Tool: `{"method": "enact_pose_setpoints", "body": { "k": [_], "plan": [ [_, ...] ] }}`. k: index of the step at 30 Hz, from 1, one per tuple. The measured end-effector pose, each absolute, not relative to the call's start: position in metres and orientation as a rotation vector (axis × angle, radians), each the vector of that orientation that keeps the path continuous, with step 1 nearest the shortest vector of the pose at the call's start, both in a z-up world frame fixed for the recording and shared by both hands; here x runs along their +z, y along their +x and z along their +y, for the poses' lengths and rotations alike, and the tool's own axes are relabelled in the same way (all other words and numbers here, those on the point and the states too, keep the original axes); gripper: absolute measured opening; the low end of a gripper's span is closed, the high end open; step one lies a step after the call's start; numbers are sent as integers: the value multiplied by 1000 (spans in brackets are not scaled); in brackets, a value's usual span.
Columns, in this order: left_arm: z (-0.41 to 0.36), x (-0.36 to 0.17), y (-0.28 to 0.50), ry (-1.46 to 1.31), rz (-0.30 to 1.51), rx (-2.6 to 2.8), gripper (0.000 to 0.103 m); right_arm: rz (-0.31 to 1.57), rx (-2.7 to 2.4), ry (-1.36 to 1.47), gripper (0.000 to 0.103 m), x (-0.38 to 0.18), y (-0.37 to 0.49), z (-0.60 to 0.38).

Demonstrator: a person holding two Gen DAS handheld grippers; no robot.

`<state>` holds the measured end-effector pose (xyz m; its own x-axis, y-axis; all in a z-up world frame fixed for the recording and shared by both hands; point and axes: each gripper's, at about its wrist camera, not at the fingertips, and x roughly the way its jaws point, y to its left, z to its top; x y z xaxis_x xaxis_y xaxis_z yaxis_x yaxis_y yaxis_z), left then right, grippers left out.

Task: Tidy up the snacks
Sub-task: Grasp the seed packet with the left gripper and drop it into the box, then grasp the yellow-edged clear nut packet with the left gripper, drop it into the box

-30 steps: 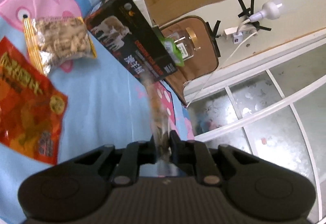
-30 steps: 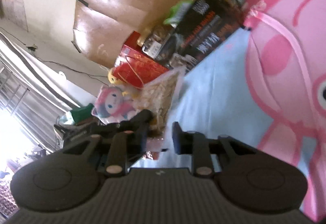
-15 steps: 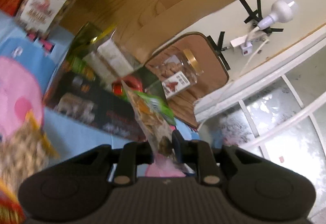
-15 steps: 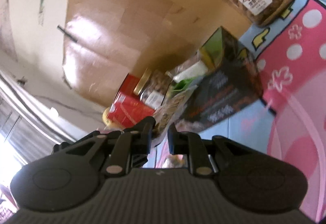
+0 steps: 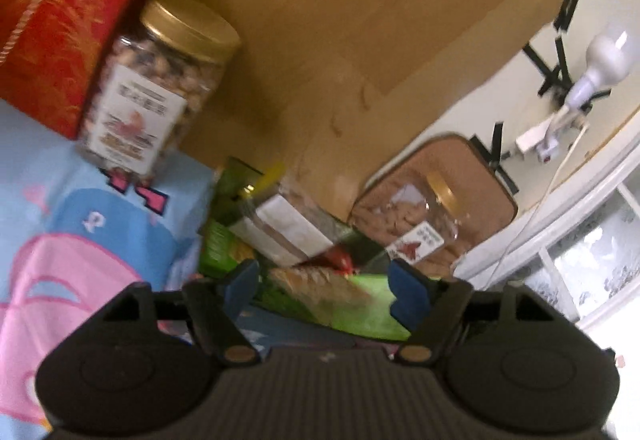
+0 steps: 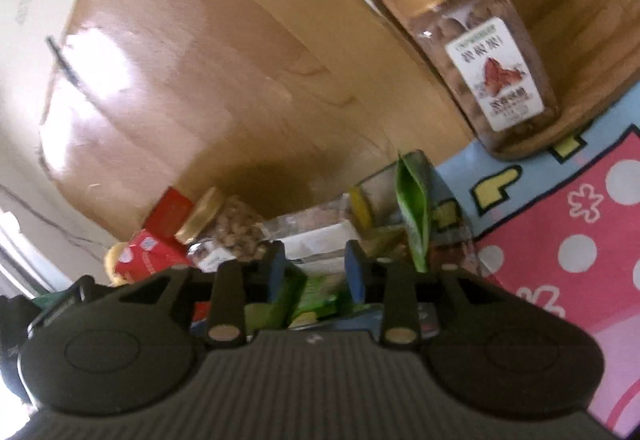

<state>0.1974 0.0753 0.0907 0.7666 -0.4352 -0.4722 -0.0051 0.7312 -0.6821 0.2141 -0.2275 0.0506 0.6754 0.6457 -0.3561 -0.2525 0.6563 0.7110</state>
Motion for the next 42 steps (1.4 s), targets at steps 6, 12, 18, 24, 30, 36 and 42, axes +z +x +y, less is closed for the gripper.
{"method": "enact_pose_setpoints", "body": {
  "k": [6, 12, 18, 24, 30, 36, 42],
  "plan": [
    [106, 87, 139, -705, 622, -254, 74, 529, 577, 598, 37, 53, 164, -236],
    [135, 53, 63, -649, 621, -137, 71, 653, 763, 478, 37, 23, 128, -194],
    [156, 17, 31, -745, 659, -98, 68, 813, 766, 542, 42, -15, 141, -153],
    [154, 8, 27, -749, 677, -111, 67, 832, 706, 602, 37, -24, 169, -132],
    [159, 8, 21, -755, 659, -113, 64, 855, 712, 629, 13, -21, 147, -150],
    [146, 26, 17, -712, 608, -161, 64, 707, 591, 601, 13, -5, 94, -215],
    [107, 30, 41, -669, 651, -241, 64, 635, 547, 537, 29, 4, 77, -230]
  ]
}}
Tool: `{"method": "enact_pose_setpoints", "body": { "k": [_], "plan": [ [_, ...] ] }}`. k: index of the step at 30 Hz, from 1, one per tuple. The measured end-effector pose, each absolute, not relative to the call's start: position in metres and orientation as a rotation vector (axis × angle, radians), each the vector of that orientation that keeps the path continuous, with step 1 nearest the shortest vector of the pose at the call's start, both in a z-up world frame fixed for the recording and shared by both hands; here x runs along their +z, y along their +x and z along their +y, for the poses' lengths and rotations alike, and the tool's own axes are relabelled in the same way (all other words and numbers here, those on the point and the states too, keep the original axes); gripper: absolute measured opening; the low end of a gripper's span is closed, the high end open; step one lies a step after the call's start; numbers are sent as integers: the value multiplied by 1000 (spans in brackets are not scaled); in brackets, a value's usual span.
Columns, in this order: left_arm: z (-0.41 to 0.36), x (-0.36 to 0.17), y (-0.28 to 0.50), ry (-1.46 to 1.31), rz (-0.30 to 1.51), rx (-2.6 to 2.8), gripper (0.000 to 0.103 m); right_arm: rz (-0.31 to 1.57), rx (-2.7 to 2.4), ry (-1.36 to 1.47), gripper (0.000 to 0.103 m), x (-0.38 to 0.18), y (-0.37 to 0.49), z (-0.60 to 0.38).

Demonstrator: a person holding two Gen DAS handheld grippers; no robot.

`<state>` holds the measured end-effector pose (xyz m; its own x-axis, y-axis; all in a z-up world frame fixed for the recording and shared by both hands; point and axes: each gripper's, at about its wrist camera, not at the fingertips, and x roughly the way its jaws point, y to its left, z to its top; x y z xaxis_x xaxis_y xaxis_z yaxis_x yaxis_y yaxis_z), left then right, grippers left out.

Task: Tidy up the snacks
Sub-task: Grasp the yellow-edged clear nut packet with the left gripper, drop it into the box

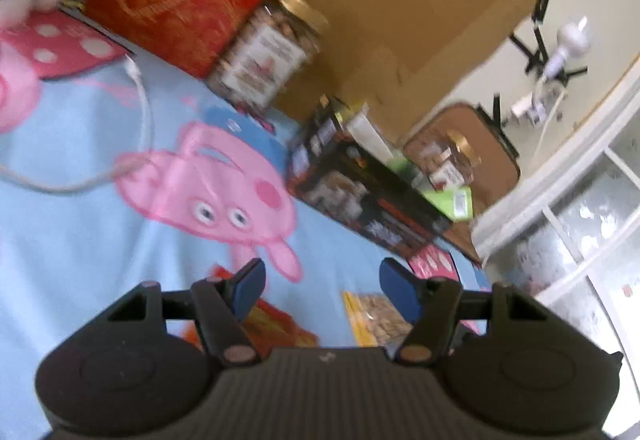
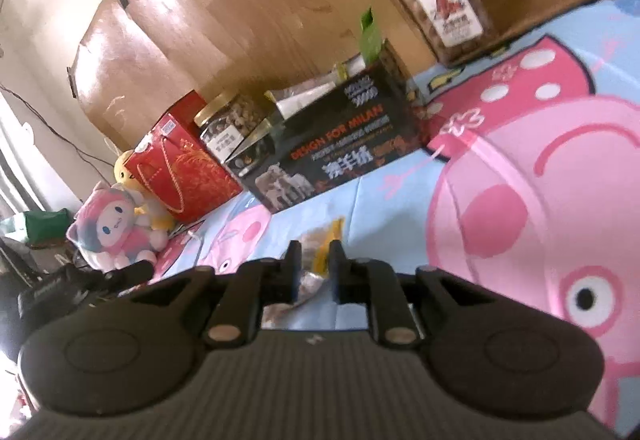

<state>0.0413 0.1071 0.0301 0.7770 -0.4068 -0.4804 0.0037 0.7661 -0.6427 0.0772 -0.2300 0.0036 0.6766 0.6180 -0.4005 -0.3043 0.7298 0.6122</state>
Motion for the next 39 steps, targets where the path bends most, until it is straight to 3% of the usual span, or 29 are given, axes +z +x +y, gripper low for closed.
{"method": "enact_pose_setpoints", "body": {
  "k": [1, 2, 11, 13, 15, 19, 27, 34, 39],
  "plan": [
    [100, 29, 44, -662, 665, -258, 64, 626, 543, 528, 44, 4, 76, -230],
    [90, 28, 45, -644, 677, -279, 64, 603, 534, 512, 47, 5, 73, -230],
    [37, 16, 60, -529, 772, -330, 64, 644, 540, 465, 54, -14, 81, -228],
    [32, 10, 62, -536, 791, -342, 57, 645, 566, 439, 50, -14, 77, -226],
    [24, 8, 61, -523, 794, -362, 43, 668, 604, 435, 31, -15, 76, -224],
    [18, 7, 57, -496, 788, -359, 33, 662, 612, 404, 24, -13, 70, -221],
    [25, 45, 65, -486, 697, -383, 32, 535, 622, 384, 23, 12, 69, -215],
    [20, 92, 124, -404, 601, -337, 33, 415, 593, 369, 23, 47, 120, -197],
    [20, 94, 171, -407, 604, -282, 31, 379, 556, 345, 26, 51, 158, -179]
  ]
}}
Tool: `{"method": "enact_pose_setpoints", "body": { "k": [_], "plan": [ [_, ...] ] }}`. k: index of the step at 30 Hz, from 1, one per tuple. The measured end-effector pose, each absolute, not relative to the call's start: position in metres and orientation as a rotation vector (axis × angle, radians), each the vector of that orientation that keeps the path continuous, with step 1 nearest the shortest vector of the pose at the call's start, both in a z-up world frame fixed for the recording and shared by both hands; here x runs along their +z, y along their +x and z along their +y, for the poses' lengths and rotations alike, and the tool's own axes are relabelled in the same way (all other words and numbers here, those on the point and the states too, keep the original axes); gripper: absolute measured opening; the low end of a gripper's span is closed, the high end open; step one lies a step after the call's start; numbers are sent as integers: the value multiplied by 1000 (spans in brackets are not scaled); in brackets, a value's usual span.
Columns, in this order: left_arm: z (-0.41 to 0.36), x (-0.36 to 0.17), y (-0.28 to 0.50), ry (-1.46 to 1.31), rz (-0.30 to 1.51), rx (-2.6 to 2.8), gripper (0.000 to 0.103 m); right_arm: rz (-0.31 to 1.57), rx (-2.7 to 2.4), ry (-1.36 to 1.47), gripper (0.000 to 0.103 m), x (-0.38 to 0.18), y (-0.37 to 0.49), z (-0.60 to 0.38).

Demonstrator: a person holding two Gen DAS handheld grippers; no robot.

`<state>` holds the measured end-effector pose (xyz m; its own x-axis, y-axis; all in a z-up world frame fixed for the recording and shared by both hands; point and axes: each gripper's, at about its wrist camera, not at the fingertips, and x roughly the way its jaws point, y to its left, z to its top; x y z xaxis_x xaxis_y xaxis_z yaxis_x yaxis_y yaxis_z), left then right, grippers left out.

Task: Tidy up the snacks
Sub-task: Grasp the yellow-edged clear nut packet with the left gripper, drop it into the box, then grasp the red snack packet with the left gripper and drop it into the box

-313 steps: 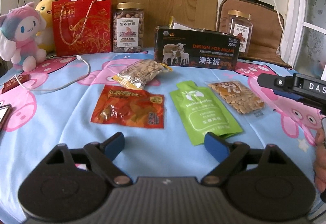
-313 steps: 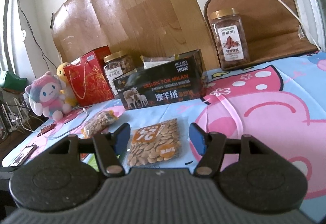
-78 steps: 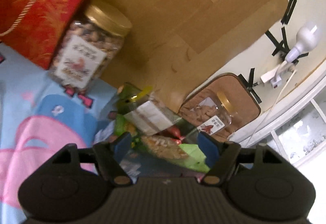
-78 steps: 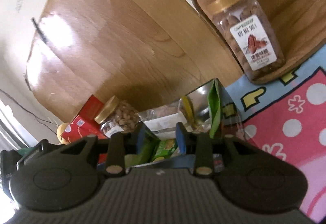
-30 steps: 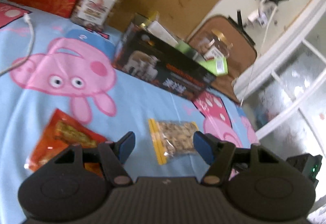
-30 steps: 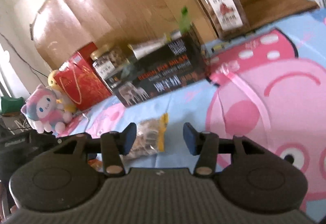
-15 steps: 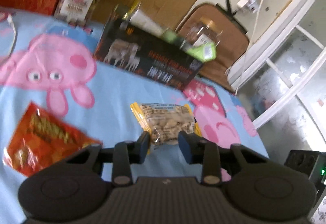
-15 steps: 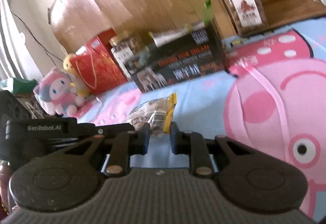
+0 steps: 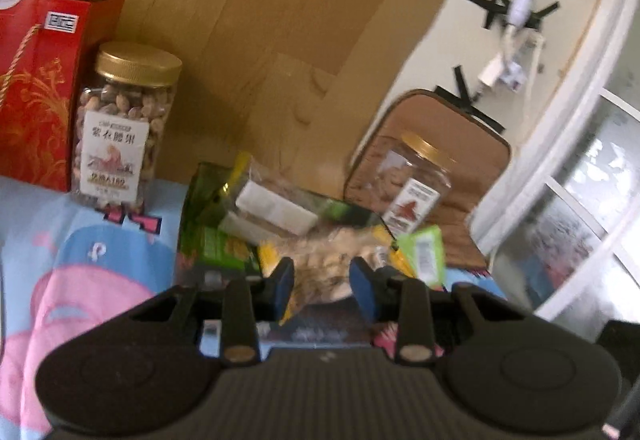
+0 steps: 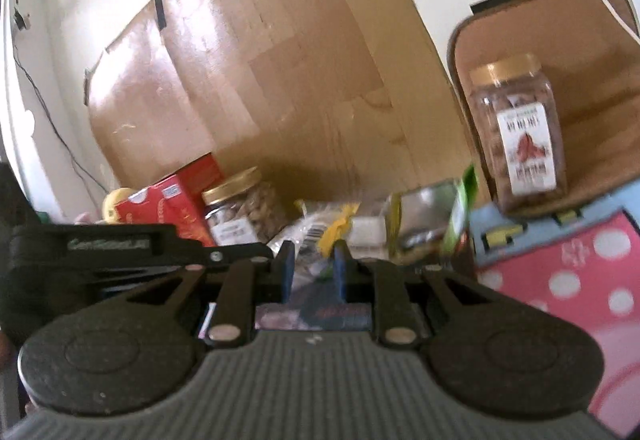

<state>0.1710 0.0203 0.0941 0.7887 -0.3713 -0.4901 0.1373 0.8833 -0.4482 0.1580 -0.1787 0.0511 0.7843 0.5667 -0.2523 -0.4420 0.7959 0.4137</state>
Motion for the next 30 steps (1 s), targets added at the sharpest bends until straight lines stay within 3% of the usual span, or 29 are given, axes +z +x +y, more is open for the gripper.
{"method": "enact_pose_setpoints", "body": {
  "k": [2, 4, 7, 15, 25, 30],
  "plan": [
    [19, 91, 183, -389, 598, -243, 33, 372, 546, 296, 30, 49, 165, -169],
    [21, 88, 189, -393, 606, -211, 31, 344, 505, 239, 43, 45, 165, -164],
    [31, 81, 188, -430, 616, -190, 31, 296, 446, 257, 50, 41, 157, -174],
    [66, 76, 119, -539, 540, -267, 32, 314, 465, 337, 50, 28, 112, -201],
    [131, 39, 17, -538, 605, -109, 36, 732, 798, 370, 50, -5, 87, -156],
    [144, 23, -10, -584, 618, -130, 34, 826, 839, 450, 50, -9, 83, -146]
  ]
}}
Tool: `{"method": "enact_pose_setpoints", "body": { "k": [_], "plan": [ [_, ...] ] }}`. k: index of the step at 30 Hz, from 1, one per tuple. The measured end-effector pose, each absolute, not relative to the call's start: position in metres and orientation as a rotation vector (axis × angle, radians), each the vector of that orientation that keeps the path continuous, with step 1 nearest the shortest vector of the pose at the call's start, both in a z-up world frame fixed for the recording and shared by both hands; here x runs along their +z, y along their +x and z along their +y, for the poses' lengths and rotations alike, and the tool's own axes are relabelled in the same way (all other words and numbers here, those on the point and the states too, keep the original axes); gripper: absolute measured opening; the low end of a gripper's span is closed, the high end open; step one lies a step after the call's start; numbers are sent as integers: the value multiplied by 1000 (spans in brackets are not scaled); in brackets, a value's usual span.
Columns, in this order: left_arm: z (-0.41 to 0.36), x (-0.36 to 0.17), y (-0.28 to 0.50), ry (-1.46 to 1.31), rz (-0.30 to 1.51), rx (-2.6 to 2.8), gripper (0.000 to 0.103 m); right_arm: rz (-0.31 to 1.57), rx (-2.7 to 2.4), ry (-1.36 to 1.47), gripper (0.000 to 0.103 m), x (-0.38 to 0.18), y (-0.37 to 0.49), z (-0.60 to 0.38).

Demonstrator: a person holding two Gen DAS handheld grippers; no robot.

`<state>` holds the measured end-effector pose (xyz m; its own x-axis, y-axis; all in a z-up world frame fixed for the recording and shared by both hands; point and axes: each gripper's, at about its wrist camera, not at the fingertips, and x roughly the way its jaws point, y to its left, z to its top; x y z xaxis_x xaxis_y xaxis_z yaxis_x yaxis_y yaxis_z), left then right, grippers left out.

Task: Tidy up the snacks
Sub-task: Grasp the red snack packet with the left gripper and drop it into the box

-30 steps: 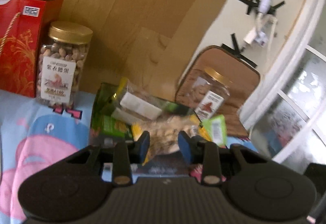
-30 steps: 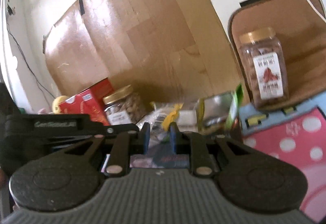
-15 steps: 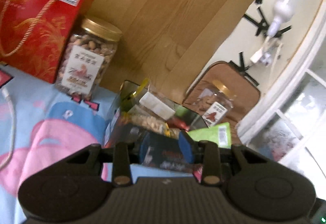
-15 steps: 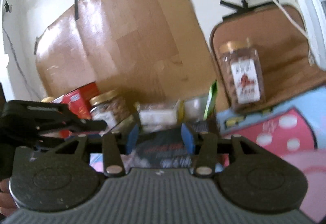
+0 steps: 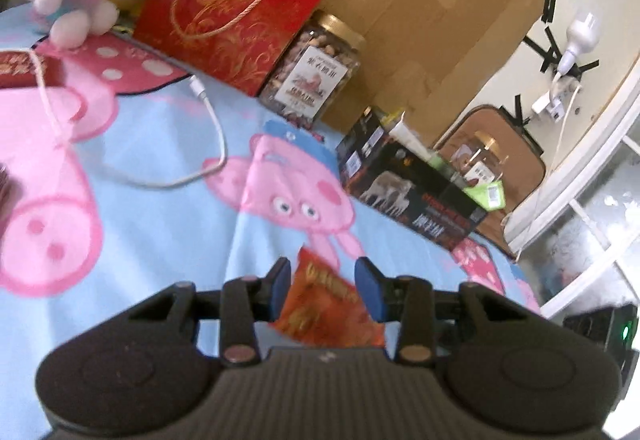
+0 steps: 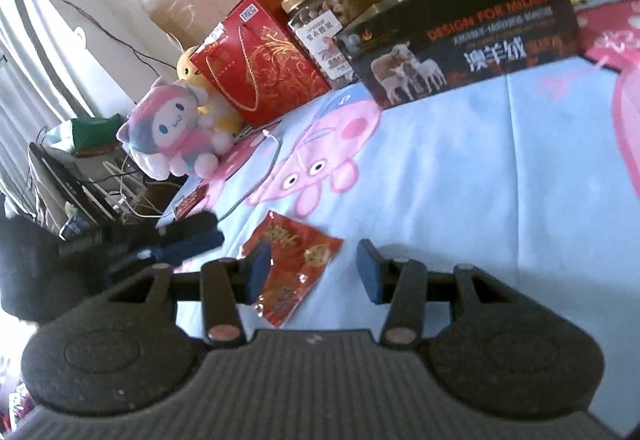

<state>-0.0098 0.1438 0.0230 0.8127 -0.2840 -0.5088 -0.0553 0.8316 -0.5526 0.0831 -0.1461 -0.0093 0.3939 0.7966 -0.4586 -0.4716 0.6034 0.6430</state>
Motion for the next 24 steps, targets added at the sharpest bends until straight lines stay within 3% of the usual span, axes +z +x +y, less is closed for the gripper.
{"method": "enact_pose_setpoints", "body": {
  "k": [2, 4, 7, 9, 13, 16, 18, 20, 24],
  "plan": [
    [140, 16, -8, -559, 659, -104, 34, 856, 837, 493, 50, -10, 87, -146],
    [134, 10, -6, -509, 673, -54, 21, 879, 832, 535, 50, -12, 91, -148],
    [128, 11, -7, -476, 674, -37, 22, 884, 821, 575, 50, -15, 92, -151],
    [125, 11, -5, -501, 692, -85, 26, 882, 816, 579, 50, -15, 88, -153],
    [118, 8, -6, -594, 699, -220, 54, 871, 816, 578, 50, -15, 86, -153],
    [114, 4, -4, -648, 710, -290, 54, 864, 823, 574, 50, -16, 86, -155],
    [112, 1, 0, -706, 723, -327, 49, 863, 822, 572, 47, -16, 86, -156],
    [109, -3, 4, -700, 739, -299, 24, 868, 811, 588, 43, -17, 87, -158],
    [117, -12, 7, -782, 753, -302, 20, 878, 826, 631, 43, -19, 87, -167]
  ]
}}
